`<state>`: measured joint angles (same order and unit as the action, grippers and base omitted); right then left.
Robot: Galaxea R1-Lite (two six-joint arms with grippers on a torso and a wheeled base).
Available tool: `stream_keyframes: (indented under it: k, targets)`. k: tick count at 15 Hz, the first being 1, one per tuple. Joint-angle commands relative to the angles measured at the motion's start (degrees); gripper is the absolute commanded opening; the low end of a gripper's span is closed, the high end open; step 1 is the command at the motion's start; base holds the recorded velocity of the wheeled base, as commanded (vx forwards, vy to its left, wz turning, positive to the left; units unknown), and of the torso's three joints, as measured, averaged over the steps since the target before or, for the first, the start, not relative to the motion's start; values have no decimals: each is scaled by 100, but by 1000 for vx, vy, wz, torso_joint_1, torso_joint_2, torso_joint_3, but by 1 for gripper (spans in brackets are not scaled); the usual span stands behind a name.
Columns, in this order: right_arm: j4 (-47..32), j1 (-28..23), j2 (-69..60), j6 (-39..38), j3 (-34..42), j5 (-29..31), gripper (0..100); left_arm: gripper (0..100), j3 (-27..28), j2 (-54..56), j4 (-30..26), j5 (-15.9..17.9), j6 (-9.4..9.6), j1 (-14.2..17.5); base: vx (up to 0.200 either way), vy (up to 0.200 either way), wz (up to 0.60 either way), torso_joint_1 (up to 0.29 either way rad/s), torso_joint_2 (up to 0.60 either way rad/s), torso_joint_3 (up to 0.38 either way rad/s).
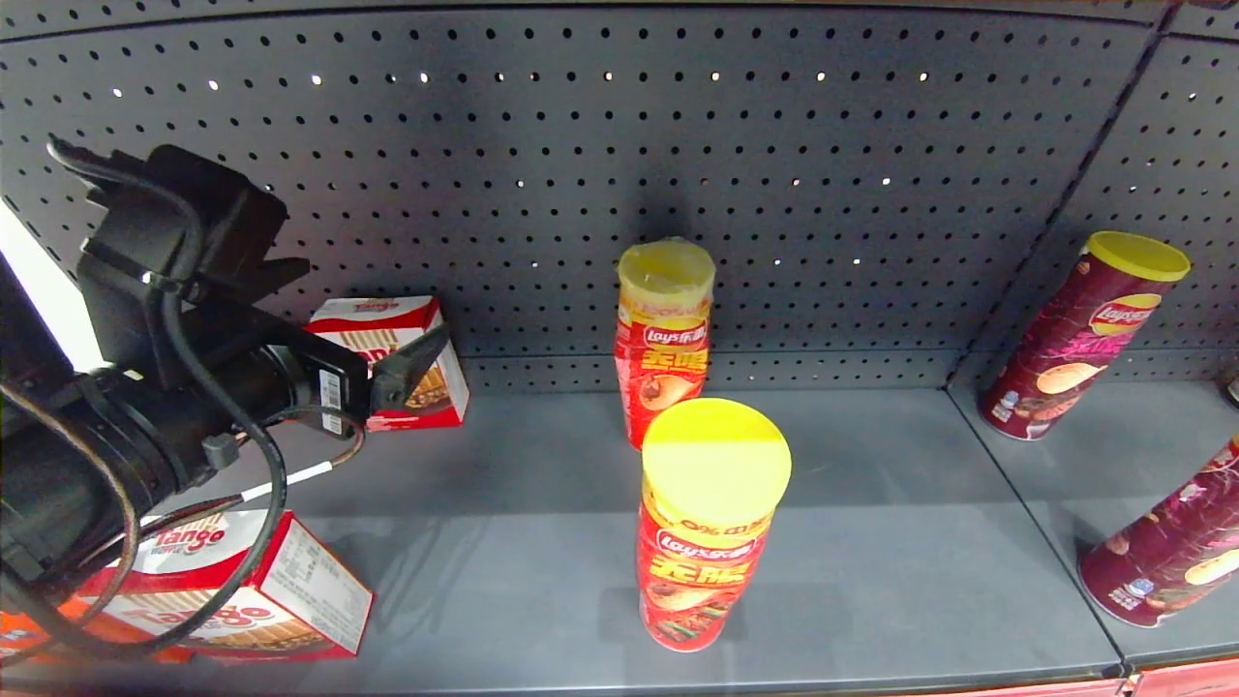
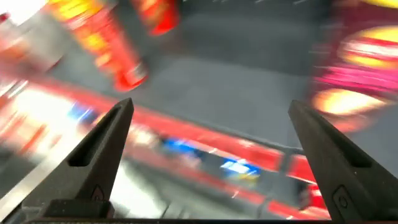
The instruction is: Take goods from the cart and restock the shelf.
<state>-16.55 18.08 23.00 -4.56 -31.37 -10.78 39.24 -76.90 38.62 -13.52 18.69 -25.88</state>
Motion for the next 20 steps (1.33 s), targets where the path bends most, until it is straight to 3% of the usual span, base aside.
stream_keyframes:
  k: [1,4,9,12,14,17,20]
  targets:
    - [-111,1163,1461,175,-449,41,100,100,-39,-9,23,-2,3,13,0,0,0,0,0,0]
    - [434,1884,2542,183,-476,208,100,100,-13,-9,40,-2,-6,13,0,0,0,0,0,0]
    - [1858,2270,3896,192,-203,1253,100,100,-22,-9,32,-28,-6,30,0,0,0,0,0,0]
    - [1866,2499,4432,192,-397,1508,100,100,84,-9,32,-19,30,285,0,0,0,0,0,0]
    - [1866,2569,4792,192,-660,1517,100,100,119,-18,49,-28,30,303,0,0,0,0,0,0]
    - [1866,2613,5390,201,-1161,1517,100,100,128,-88,251,-19,188,338,0,0,0,0,0,0]
    - [1858,2736,5706,201,-1425,1508,100,100,75,-53,251,-19,188,329,0,0,0,0,0,0]
